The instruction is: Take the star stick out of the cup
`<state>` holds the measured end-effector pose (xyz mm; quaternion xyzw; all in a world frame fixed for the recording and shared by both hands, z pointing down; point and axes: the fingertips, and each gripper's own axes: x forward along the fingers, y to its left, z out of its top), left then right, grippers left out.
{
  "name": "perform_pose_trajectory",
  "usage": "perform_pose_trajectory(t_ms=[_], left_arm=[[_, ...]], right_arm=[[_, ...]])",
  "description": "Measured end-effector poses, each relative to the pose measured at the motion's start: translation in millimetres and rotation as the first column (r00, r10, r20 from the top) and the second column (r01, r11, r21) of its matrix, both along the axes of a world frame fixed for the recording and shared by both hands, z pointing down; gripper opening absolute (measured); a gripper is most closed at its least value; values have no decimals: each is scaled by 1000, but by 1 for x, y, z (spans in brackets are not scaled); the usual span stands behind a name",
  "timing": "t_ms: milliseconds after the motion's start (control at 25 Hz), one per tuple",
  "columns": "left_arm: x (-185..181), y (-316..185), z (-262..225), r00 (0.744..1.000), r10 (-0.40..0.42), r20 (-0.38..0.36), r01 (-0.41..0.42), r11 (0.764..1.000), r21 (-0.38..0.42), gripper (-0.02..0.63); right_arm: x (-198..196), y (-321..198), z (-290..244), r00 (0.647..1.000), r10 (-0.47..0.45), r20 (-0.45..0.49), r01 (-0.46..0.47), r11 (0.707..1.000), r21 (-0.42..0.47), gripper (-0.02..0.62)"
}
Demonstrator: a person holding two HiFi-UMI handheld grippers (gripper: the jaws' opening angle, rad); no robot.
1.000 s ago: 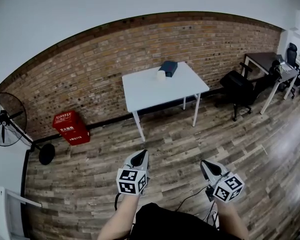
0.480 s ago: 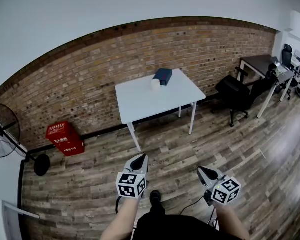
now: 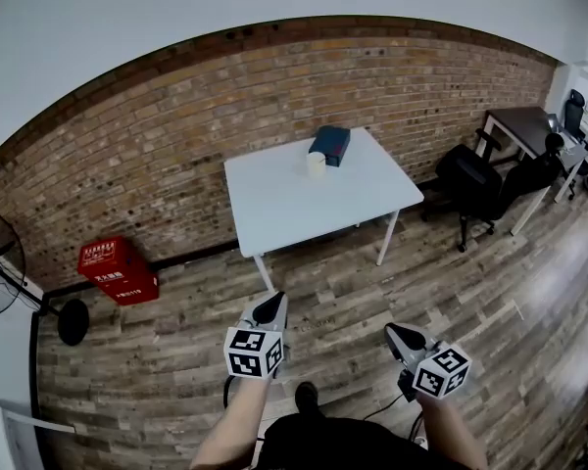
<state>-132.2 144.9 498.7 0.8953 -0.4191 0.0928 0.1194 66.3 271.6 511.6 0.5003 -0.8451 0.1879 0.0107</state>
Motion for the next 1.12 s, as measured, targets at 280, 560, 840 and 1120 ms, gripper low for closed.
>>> perform_pose_trajectory(t_ms=[280,560,840,1120], left_arm=[[-19,-75,13,1000,16,11,-16,999,-41,6],[-26,-125,21,997,69,29,-67,996,-63,6],[-23,-156,19,996,83,26,-81,995,-54,6],[13,-211,41,996,83,37,-79,993,-89,6]], right_arm=[[-20,-79,7,1000,7,5,-7,999,-35,1],[-36,-140,14,999,28,19,-27,998,-60,1],[-56,-182,7,1000,-27,-4,27,999,-30,2],[-17,-242,21,999,-34,9,34,999,-40,0]])
